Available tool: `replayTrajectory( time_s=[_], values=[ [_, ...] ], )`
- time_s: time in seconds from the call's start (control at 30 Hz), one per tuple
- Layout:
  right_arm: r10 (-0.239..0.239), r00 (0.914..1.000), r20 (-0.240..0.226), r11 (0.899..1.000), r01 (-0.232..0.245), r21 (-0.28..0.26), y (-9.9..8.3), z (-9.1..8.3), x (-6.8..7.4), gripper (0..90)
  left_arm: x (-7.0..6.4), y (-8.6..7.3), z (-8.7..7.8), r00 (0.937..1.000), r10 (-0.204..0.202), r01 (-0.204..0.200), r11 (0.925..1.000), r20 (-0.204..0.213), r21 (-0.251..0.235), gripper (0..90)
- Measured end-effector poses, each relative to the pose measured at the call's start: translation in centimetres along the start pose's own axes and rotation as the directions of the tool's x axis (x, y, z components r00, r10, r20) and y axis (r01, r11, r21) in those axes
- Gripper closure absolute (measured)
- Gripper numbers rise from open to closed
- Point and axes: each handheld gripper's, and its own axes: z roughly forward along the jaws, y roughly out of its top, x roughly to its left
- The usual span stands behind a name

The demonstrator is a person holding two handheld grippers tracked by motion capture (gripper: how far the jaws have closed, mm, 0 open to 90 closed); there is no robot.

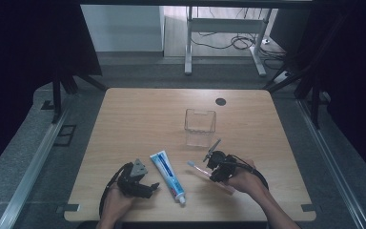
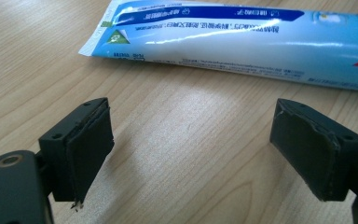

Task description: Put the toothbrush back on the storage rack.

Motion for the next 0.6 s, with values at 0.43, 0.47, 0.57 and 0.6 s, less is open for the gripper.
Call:
replayTrajectory(
  time_s=[0.43,0.47,0.57,0.6],
  values=[
    [0.05,0.9987,0.007,0.994,-0.049,-0.098,-0.9,-1.9,-0.9,78.9,0.2,-0.1,-0.1,0.9998,-0.016,0.016,0.9998,0.015,-0.015,12.7],
    [0.053,0.9986,0.006,0.993,-0.052,-0.106,-0.9,-2.0,-1.0,78.9,0.2,-0.1,-0.1,0.9998,-0.016,0.016,0.9998,0.015,-0.014,12.7],
    [0.071,0.9975,0.007,0.988,-0.069,-0.136,-1.1,-2.6,-1.3,78.9,0.1,-0.1,0.0,0.9998,-0.01,0.01,0.9999,0.016,-0.013,12.7],
    [0.071,0.9975,0.007,0.988,-0.069,-0.136,-1.1,-2.6,-1.3,78.9,0.1,-0.1,0.0,0.9998,-0.01,0.01,0.9999,0.016,-0.013,12.7]
  ],
)
